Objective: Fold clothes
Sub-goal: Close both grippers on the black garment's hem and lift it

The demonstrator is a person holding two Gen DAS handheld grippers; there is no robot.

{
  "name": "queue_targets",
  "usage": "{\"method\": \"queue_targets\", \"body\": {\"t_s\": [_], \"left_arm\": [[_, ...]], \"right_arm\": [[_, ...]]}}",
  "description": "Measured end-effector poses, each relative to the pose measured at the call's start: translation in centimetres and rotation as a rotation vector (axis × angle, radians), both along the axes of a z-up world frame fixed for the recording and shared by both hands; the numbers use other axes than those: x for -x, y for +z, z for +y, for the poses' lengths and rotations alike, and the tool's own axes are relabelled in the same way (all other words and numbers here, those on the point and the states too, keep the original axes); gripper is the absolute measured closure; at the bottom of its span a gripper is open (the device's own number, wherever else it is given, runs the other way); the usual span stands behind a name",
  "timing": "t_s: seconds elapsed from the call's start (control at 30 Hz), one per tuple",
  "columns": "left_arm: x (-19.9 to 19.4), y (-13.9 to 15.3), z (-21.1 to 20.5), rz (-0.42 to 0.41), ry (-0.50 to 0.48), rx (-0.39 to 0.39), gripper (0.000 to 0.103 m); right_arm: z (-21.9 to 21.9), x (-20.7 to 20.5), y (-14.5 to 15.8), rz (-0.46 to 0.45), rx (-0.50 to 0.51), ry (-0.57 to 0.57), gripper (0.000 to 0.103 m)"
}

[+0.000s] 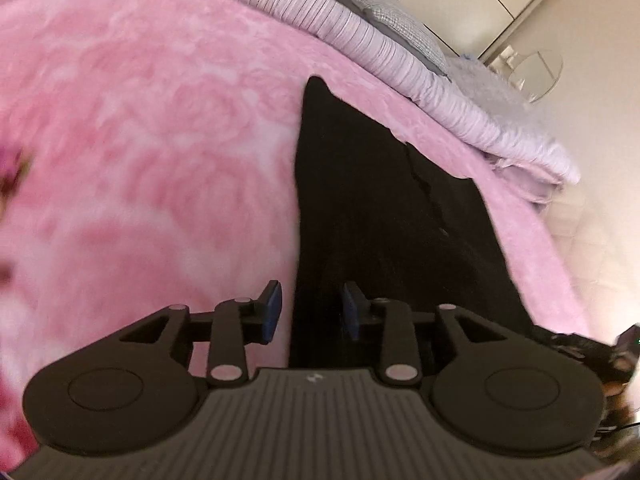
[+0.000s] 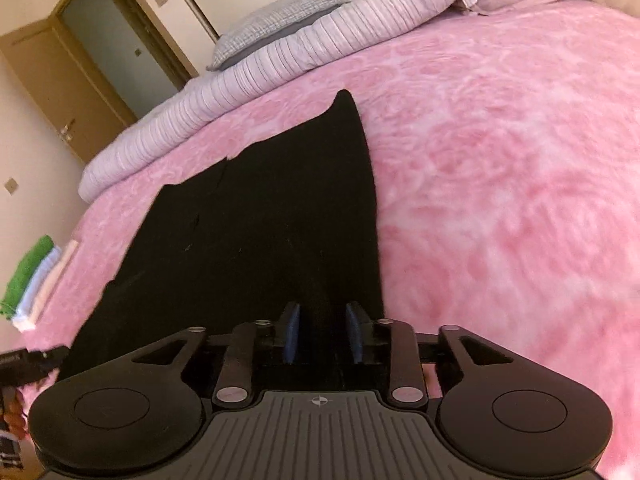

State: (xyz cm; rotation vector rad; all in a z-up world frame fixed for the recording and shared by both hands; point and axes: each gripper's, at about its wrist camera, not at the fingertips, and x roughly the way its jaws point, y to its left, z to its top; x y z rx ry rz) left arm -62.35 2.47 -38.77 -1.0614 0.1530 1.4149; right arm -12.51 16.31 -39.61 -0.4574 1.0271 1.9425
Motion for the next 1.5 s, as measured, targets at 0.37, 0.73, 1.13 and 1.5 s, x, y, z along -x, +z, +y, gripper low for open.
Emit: {"method": "queue_targets", "body": {"t_s": [0.37,0.73,1.13,1.5], "left_arm": [[-1.9,2.0,-3.1,0.130,-0.148,-0.054,0.096],[-0.5,0.8,-6.3,-0.116,0.026,0.014,0.074],[-0.9,-4.2,-8.4,-0.576,0.341,0.021,0.074],[-1.0,-0.1,-6.2,-0.209,0.095,-0.014,0.099]], "right_arm": [[-4.7,0.4,3.8,-0.172,-0.163,0.008,0.098],[-7.3,-1.0,2.4,-0.129,-0.002,-0.167,0.057],[-11.2,-3.4,-0.9,0.409,0.286,-0.389,0.052],[-8.6,-4.0,0.4,0.340,0.207,-0.442,0.097]]}}
